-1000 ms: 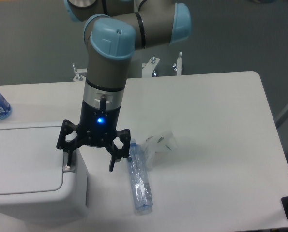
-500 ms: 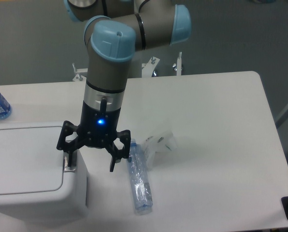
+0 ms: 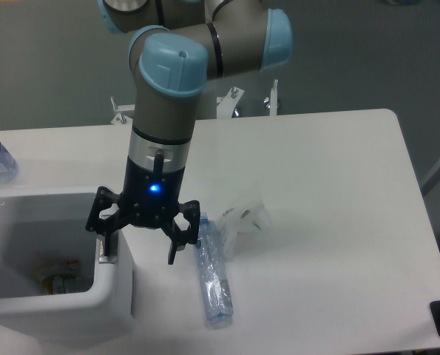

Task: Open the trash can
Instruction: 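Hold the finger on the tab as the lid pops open, then lift the gripper up away from the opened trash can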

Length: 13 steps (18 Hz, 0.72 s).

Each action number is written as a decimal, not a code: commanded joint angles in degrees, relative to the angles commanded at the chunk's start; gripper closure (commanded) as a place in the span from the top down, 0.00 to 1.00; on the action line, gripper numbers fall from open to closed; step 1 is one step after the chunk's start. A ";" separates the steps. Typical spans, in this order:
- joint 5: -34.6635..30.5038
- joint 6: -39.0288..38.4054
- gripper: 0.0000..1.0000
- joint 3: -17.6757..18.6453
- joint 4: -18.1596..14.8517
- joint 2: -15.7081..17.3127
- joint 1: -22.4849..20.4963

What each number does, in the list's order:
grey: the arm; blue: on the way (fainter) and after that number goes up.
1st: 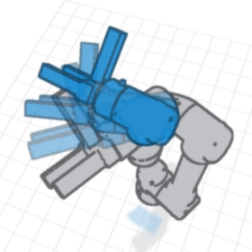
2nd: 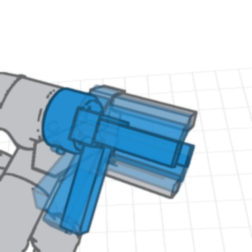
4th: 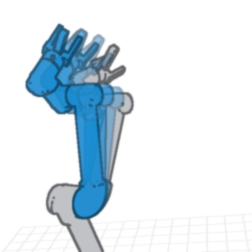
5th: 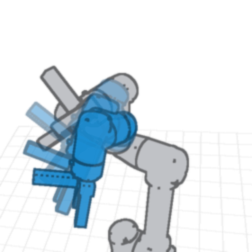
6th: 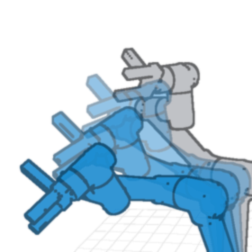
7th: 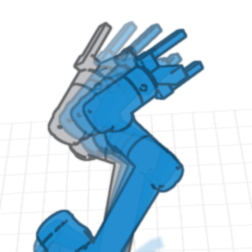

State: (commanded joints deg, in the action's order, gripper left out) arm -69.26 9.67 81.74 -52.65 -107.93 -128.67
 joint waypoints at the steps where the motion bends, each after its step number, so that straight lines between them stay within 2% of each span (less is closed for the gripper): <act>1: 0.00 0.00 1.00 -0.09 0.00 0.00 0.00; 7: 0.00 0.35 1.00 -2.11 -0.09 0.87 -0.96; 13: -0.96 0.53 1.00 -2.73 -0.35 3.77 -7.81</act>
State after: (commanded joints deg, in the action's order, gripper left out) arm -70.22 10.19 79.01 -53.00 -104.16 -136.48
